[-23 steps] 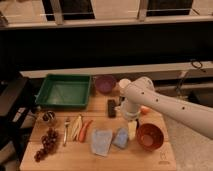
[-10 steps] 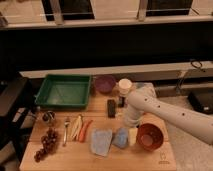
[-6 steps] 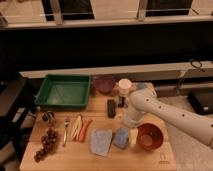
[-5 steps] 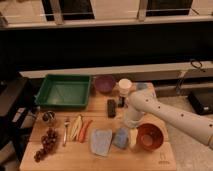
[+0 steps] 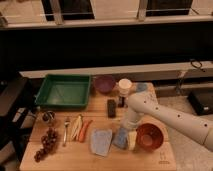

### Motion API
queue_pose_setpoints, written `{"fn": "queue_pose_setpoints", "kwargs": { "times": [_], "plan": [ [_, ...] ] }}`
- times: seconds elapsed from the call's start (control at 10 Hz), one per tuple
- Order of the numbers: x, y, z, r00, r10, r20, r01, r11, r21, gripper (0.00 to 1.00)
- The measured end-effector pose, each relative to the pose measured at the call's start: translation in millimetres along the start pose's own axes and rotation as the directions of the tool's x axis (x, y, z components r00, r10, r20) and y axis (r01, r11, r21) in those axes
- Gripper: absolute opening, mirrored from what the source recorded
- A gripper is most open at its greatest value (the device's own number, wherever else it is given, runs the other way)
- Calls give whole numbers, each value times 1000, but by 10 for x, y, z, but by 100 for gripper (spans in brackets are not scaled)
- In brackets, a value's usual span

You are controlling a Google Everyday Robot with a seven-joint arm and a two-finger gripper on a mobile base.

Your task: Wipe table surface with sponge

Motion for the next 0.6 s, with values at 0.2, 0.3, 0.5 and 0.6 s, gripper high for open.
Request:
{"fn": "queue_pose_setpoints", "kwargs": {
  "times": [0.2, 0.3, 0.5, 0.6],
  "plan": [
    [-18, -9, 25, 1000, 1, 4, -1, 1000, -2, 100],
    [-22, 0, 22, 1000, 0, 3, 0, 1000, -2, 100],
    [-44, -9, -25, 1000, -1, -4, 1, 1000, 17, 100],
    [-37, -6, -36, 1000, 1, -4, -1, 1000, 22, 100]
  ]
}}
